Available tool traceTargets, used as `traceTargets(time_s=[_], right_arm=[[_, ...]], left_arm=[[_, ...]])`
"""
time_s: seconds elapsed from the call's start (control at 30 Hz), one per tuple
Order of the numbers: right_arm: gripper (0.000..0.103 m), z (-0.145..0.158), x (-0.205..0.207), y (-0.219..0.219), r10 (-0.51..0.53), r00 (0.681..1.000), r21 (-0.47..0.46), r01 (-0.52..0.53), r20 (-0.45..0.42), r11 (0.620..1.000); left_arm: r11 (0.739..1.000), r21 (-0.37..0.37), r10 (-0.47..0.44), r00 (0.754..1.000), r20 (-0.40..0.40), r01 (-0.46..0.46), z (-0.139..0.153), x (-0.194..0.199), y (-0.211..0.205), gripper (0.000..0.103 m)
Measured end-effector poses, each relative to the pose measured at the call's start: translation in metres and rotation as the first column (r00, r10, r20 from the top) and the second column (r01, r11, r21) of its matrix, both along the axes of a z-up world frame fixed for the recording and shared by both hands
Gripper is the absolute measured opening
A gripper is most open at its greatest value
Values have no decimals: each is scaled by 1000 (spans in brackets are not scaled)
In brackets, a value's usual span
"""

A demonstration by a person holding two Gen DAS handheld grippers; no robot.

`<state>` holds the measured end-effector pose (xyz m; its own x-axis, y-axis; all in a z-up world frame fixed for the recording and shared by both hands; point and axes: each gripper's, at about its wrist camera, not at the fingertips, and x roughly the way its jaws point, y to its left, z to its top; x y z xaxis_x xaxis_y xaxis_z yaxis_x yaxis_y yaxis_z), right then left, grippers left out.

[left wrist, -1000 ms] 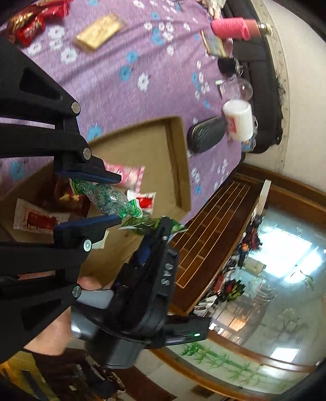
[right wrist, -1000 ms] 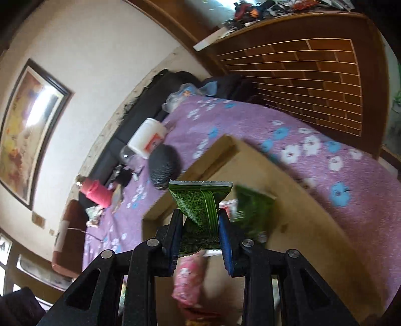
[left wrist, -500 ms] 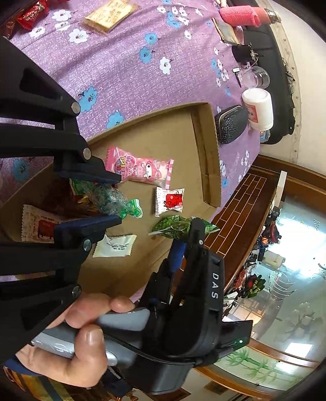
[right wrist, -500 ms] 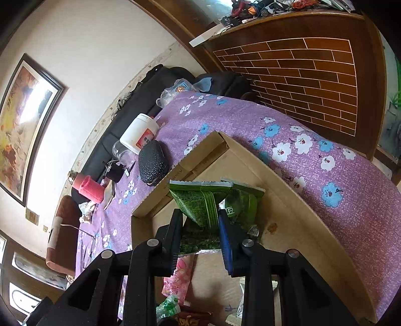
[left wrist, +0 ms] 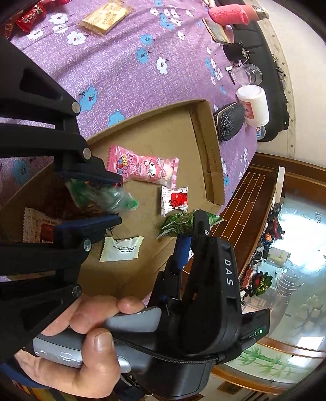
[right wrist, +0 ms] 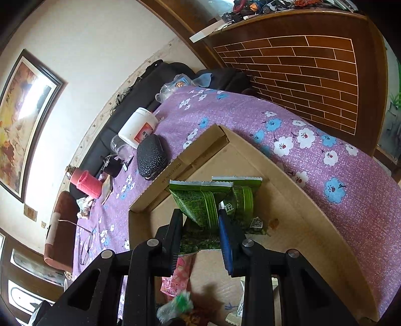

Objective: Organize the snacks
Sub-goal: 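Open the right gripper to drop the green packet while the left drops the clear candy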

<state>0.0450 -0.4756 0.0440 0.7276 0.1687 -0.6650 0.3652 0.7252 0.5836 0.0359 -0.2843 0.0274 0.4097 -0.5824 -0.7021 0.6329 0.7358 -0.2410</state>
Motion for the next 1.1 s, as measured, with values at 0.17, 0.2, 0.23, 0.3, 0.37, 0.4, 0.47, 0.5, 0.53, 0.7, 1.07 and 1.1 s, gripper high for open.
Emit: traceTargets(time_s=[0.17,0.2,0.23,0.3,0.37,0.4,0.47,0.5,0.53,0.7,1.07,1.1], right_arm=[[30,-1,1,1,0,1000,-5,0,-6,1000],[30,-1,1,1,0,1000,-4,0,-7,1000],[30,-1,1,1,0,1000,-4,0,-7,1000],[30,-1,1,1,-2,1000,-5,2,-6,1000],[30,-1,0,1,-4,1000,-5,4,-7,1000],[30,-1,0,1,-4,1000,-5,4,-7,1000],[31,-1,0,1,-4,1000,-5,4,-7,1000],[31,-1,0,1,-4,1000,-6,4,-7,1000],[31,-1,0,1,-4,1000,-7,4,-8,1000],[31,0,0,2,-10,1000,-12,10,-11,1000],[38,-1,0,1,-11,1000,-4,11,-24,1000],[38,0,0,2,-10,1000,-6,10,-21,1000]], left_arm=[[1000,4,-7,1000,4,7,-1,-1,-1,25],[1000,4,-7,1000,5,7,0,-2,-1,25],[1000,4,-8,1000,6,8,0,-2,-1,25],[1000,4,-9,1000,7,9,0,-3,-1,25],[1000,6,-9,1000,10,9,0,-3,-1,25],[1000,6,-9,1000,11,9,0,-3,-1,25],[1000,5,-9,1000,10,9,0,-3,-2,25],[1000,4,-8,1000,11,8,0,-3,-1,25],[1000,4,-7,1000,12,7,0,-3,-1,25],[1000,3,-8,1000,11,8,0,-2,-1,25],[1000,-1,-9,1000,6,9,-1,-3,-2,28],[1000,-4,-9,1000,6,9,-1,-3,-2,30]])
